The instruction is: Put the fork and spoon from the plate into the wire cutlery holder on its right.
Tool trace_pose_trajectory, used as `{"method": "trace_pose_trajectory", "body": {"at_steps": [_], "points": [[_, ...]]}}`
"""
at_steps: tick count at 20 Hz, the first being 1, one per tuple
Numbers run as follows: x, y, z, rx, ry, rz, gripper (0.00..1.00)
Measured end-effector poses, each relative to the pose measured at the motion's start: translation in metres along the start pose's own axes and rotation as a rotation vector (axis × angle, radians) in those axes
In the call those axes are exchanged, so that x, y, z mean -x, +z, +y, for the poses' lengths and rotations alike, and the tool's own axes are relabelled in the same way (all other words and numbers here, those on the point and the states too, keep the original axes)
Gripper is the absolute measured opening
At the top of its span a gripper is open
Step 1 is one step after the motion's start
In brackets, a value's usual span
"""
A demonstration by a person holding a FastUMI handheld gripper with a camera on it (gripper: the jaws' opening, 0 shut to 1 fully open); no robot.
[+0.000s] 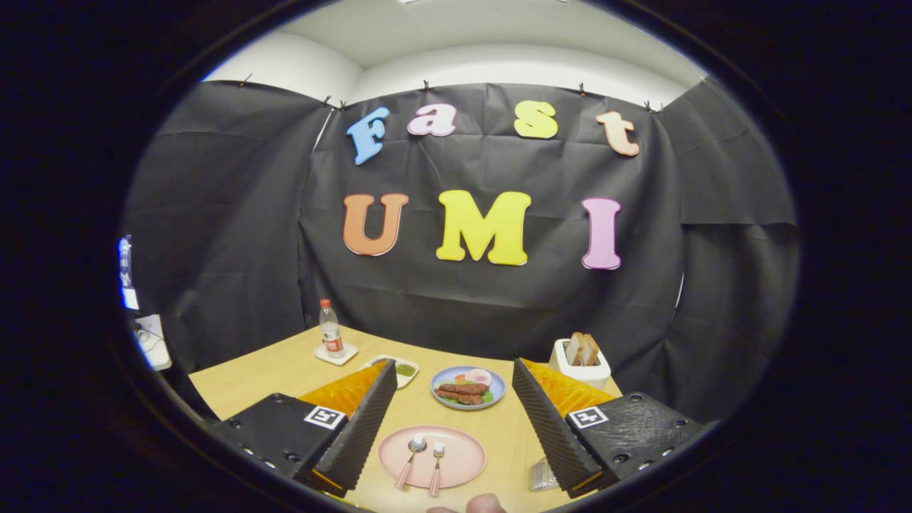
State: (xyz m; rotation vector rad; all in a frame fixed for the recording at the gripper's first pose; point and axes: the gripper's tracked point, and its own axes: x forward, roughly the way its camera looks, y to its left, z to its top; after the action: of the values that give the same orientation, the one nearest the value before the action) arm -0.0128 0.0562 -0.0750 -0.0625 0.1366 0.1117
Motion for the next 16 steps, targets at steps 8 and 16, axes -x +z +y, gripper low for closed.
{"method": "trace_pose_trajectory", "body": {"at_steps": [8, 16], "points": [[-0.011, -0.091, -0.007, 0.021, 0.018, 0.163, 0.98], [-0.015, -0.213, -0.001, 0.04, 0.064, 0.452, 0.98]]}}
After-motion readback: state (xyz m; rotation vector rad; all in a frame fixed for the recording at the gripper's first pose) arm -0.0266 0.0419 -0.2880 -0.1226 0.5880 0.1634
